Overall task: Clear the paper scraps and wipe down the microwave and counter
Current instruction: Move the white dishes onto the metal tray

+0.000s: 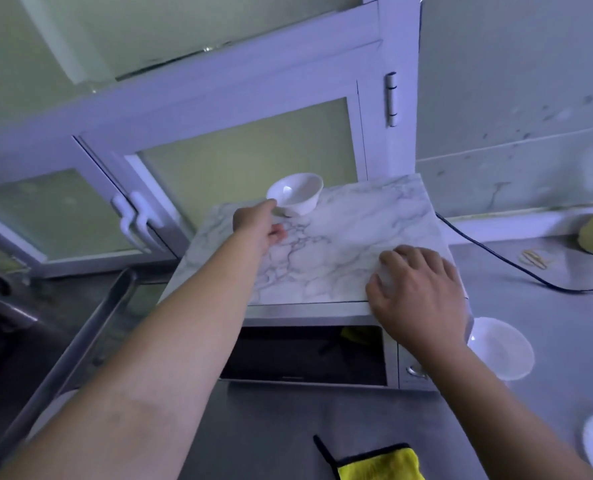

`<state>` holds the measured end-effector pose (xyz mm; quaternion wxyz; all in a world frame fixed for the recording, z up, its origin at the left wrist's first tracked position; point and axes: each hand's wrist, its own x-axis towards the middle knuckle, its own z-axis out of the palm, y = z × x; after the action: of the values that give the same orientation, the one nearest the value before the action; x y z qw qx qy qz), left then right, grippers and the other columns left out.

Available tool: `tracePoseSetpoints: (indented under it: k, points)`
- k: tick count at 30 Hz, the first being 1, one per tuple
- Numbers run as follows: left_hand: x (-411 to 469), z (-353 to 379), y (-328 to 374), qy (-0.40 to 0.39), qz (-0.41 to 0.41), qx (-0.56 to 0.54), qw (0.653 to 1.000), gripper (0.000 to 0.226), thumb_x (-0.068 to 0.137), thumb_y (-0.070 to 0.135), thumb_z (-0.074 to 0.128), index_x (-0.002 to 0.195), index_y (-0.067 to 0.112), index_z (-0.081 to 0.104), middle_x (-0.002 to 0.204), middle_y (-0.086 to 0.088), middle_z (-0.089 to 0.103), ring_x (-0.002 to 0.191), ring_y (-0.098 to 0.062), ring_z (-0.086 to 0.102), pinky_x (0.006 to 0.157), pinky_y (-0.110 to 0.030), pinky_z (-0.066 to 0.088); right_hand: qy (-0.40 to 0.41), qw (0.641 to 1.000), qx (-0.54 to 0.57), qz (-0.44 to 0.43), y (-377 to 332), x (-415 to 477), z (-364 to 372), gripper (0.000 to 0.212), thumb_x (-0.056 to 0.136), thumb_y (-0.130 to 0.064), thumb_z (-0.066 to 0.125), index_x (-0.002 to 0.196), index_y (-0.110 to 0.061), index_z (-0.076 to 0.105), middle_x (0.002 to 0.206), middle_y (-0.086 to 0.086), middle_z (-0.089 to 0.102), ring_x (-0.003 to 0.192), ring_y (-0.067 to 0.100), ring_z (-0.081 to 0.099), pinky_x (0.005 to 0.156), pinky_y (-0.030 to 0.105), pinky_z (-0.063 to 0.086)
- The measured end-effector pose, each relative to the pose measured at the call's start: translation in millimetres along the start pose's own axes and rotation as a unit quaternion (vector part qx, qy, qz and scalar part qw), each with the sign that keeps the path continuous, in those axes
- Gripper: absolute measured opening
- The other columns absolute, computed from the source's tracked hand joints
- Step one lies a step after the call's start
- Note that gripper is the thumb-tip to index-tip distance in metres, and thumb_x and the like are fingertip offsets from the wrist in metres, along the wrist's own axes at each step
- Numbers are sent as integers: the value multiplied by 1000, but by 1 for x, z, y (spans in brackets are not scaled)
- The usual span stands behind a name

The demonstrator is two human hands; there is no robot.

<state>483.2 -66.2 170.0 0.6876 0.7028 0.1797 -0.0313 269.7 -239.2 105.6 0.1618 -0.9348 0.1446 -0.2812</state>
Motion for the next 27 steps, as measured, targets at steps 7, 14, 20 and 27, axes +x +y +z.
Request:
tracePoseSetpoints:
  k: [7,14,20,27]
  points:
    - [12,21,6,0,18,-5,1000,21,89,-2,55,109,-3,53,81,-18,63,58,-25,65,38,-30,52,16,1000,-21,-5,0,1,1,15,79,-30,63,83,-16,62,94,2,66,96,30,59,86,41,42]
    - [-19,-19,27,-35,60,-102,992,14,89,-7,54,102,-2,56,84,-18,59,51,-23,62,43,-29,54,3,999,-43,3,-3,1,-3,12,80,-29,64,83,-17,61,95,-1,67,94,29,58,84,39,39]
    - [-86,-122,9,-80,141,-65,985,14,88,5,65,84,16,72,81,-13,66,54,-23,62,53,-31,55,-15,995,41,90,-28,-17,-12,24,86,-19,65,108,-14,71,126,2,68,124,29,54,106,39,29]
    - [-177,-274,-71,-121,119,-57,984,14,87,16,70,97,23,78,82,-11,68,66,-20,62,56,-33,55,-64,893,411,171,-150,-139,-24,23,92,-4,64,99,-24,74,103,-6,73,100,16,67,88,33,51]
